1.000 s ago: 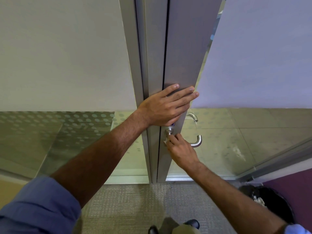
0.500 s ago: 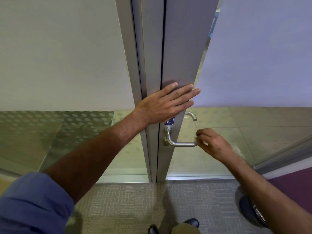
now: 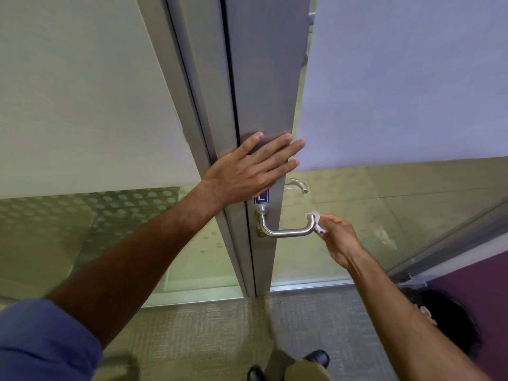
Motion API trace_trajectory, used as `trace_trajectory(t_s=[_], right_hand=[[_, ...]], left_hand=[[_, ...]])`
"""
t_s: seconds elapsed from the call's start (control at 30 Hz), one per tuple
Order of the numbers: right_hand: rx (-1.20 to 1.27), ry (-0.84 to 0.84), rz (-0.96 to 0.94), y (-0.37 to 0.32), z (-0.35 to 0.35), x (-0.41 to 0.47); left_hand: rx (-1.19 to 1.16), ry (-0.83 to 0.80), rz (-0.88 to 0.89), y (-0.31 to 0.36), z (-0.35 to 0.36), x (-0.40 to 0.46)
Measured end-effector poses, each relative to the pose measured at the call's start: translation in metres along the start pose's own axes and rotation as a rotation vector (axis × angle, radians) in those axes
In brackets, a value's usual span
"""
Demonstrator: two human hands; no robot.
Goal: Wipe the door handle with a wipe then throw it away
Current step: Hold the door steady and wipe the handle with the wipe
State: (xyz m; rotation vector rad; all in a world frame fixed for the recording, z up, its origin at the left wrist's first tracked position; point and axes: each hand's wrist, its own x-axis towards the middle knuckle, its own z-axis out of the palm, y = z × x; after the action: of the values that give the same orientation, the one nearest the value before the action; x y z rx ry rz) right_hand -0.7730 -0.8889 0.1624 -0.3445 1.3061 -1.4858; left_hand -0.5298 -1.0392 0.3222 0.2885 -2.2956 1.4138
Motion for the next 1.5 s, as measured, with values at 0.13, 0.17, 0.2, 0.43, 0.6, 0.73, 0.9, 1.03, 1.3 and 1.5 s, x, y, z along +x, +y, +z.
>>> trace_trajectory(t_s=[0.13, 0.17, 0.2, 0.43, 0.6, 0.73, 0.9, 1.03, 1.3, 1.5], right_hand=[[0.447, 0.016, 0.101, 0.028, 0.010, -0.015], [0.532, 0.009, 0.143, 0.037, 0.015, -0.022], [0.593, -0.010, 0.194, 0.047, 0.023, -0.030], [0.804, -0.052, 0.352, 0.073, 0.114, -0.062], [1.000, -0.030, 0.441, 0.062, 0.155, -0.057], [0.992, 0.091, 0.405, 0.056, 0.173, -0.060], [0.985, -0.011, 0.452, 0.053, 0.149, -0.084], [0.178, 0.030, -0.049, 0.026, 0.129, -0.079], [-1.189, 0.047, -0.619, 0.027, 0.136, -0.055], [-1.408, 0.025, -0.346, 0.004, 0.132, -0.036]], left_hand=[[-0.017, 0.024, -0.020, 0.001, 0.001, 0.000], [-0.017, 0.030, -0.021, 0.001, 0.001, 0.000], [-0.017, 0.035, -0.020, 0.001, 0.001, 0.000], [-0.009, 0.030, -0.007, 0.001, 0.001, 0.000], [0.001, 0.023, -0.001, 0.001, 0.002, 0.000], [-0.005, 0.014, 0.001, -0.001, 0.000, 0.000], [0.016, -0.008, 0.024, -0.001, -0.002, 0.000], [0.024, -0.007, 0.022, -0.002, 0.000, 0.001], [-0.002, -0.025, 0.027, -0.001, -0.003, -0.001], [0.001, 0.006, 0.030, -0.001, -0.005, 0.002]])
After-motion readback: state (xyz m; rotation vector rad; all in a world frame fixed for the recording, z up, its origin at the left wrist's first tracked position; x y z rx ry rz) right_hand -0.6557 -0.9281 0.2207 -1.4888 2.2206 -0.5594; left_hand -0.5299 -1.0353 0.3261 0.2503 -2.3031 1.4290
